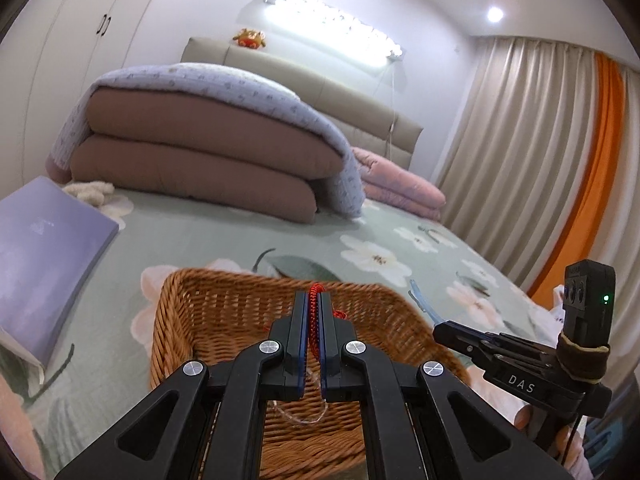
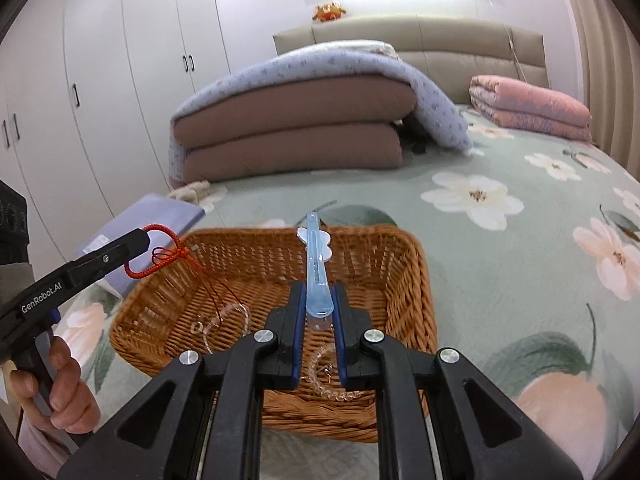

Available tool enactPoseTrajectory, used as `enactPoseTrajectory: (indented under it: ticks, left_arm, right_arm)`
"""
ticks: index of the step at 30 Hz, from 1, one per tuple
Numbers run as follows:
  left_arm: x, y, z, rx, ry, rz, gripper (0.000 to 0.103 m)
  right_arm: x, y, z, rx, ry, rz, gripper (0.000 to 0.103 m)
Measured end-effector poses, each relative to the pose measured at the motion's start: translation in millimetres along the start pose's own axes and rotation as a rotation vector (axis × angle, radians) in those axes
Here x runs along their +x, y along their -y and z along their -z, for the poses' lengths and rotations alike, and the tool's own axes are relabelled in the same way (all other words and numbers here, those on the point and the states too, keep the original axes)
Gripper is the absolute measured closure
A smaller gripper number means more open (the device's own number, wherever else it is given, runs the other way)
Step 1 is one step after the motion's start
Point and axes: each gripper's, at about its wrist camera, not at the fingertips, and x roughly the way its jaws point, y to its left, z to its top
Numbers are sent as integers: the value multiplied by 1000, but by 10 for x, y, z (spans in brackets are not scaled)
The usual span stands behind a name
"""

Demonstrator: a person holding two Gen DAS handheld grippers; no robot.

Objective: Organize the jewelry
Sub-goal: 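Lower the red cord and blue clip into the basket and open both tools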

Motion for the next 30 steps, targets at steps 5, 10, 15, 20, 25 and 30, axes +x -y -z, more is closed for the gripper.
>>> enactPoseTrajectory:
  ticks: [5,10,15,20,25,30]
  left_arm:
    - [146,-40,84,13,-35,-29,99]
    - [199,-46,120,22,-51,-44,99]
    - [227,-35,159,39,-67,-51,99]
    - [133,-23,160,26,-38,-48,39]
    - [52,10,147,43,-16,-67,38]
    - [-46,49,143,51,-8,-65,38]
  right_arm:
    - [118,39,64,4,-27,4,89]
    - [172,16,98,-25,-29,40,88]
    - [214,65,118,11,-46,-6,88]
    - [137,132,120,28,-10,8,71]
    - [51,163,123,41,18,11,71]
    - [-121,181,121,58,53,7,71]
